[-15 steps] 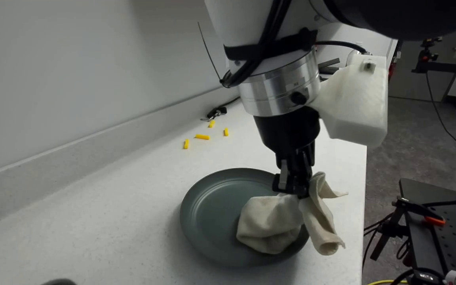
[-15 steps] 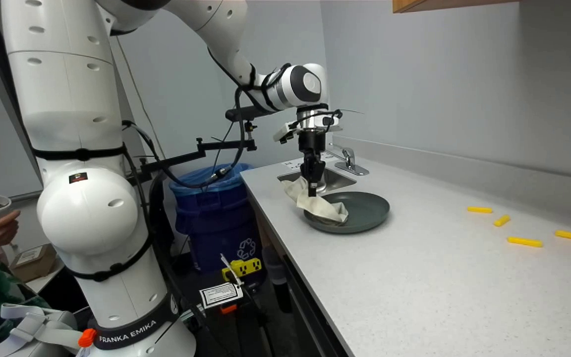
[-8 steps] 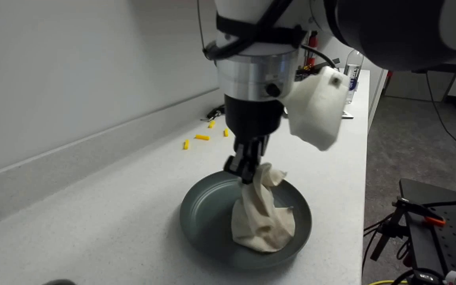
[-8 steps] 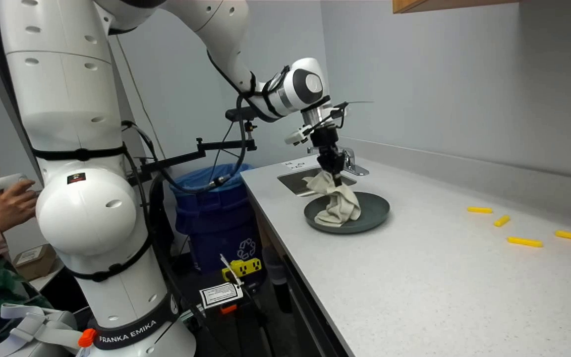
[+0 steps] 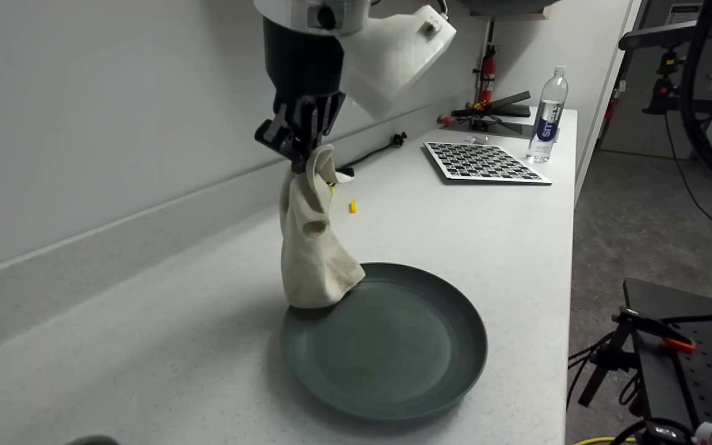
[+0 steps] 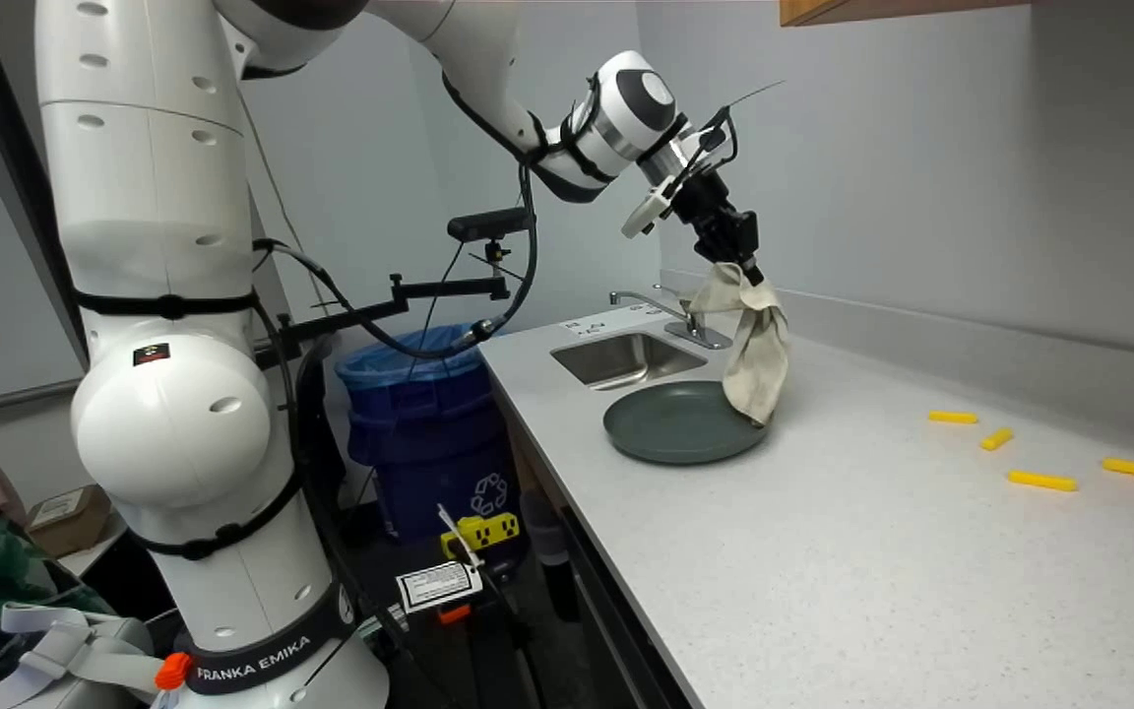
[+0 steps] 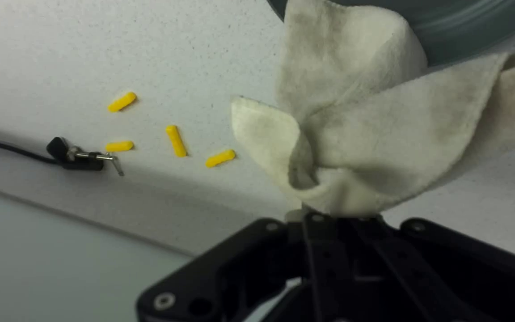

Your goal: Use the towel on the left to wipe the grey plate

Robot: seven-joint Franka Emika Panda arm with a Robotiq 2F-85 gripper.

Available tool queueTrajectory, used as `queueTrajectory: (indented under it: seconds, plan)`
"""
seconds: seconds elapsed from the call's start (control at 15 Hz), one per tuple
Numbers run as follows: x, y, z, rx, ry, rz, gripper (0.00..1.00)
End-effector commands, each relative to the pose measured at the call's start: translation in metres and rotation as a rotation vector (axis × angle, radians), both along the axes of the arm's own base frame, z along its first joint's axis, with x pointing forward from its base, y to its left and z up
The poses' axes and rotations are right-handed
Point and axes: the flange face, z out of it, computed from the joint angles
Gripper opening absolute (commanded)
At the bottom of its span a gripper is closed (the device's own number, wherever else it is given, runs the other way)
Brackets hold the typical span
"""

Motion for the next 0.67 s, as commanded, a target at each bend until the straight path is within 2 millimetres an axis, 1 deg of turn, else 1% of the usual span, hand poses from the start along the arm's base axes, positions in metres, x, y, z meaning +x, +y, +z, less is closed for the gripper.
queueTrajectory:
  seconds: [0.0, 0.6]
  plan:
    - [0.0052, -0.0069, 0.0147, -0.04, -0.043, -0.079, 0.01]
    - [0.0003, -0.0169, 0.02, -0.179, -0.098, -0.315, 0.01]
